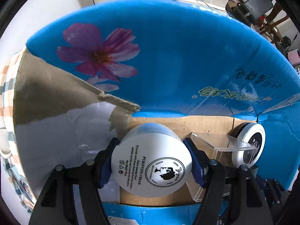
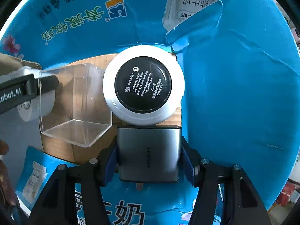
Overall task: Organize rigid objects
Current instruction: 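Lower the cream jar and power bank into the blue box and open both grippers, then withdraw both tools from the box toward the remaining items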
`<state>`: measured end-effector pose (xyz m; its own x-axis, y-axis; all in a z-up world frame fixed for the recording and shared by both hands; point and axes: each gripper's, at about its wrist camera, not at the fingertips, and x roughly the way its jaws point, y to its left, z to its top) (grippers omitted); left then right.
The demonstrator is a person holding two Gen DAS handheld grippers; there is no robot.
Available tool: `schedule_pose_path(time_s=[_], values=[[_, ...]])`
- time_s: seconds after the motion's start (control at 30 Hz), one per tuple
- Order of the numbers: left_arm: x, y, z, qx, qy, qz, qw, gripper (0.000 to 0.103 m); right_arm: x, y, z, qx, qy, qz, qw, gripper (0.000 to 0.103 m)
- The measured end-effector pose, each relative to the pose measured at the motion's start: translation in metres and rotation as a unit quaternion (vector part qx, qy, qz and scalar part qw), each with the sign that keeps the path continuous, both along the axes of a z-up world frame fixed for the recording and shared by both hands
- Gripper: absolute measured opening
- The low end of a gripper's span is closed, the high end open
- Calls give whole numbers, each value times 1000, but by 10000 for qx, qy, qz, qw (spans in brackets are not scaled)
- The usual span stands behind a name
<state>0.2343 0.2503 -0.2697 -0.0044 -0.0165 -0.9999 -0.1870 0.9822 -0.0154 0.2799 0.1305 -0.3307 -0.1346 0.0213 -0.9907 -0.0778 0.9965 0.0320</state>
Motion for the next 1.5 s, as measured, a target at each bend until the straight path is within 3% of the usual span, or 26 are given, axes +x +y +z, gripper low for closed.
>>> schedule_pose_path(time_s=[0.37,0.53,0.6,0.67,0.73,0.97,1.27,1.5], values=[[-1,1,0,-21,92,-19,10000,71,19,1,-4,4,140,-13,9999,65],[-3,1,9,-59,37,-5,10000,74,22,1,1,87,125,-44,9999,76],[-7,0,14,-56,5,-24,10000,78,16,7,3,101,71,-51,9999,80],[-11,-2,22,-56,-50,-47,10000,90,16,6,9,85,30,-44,9999,82],[-19,-4,30,108,-133,-87,9998,95,15,3,19,122,-36,-32,9999,87],[-58,-3,61,145,-406,30,9991,95,2,-2,61,185,-415,195,9988,87],[-88,-17,114,190,-922,44,9955,95,-41,-15,150,422,-1068,375,9927,87],[-119,-27,152,138,-1197,114,9926,95,-70,-23,195,722,-1369,465,9869,87]])
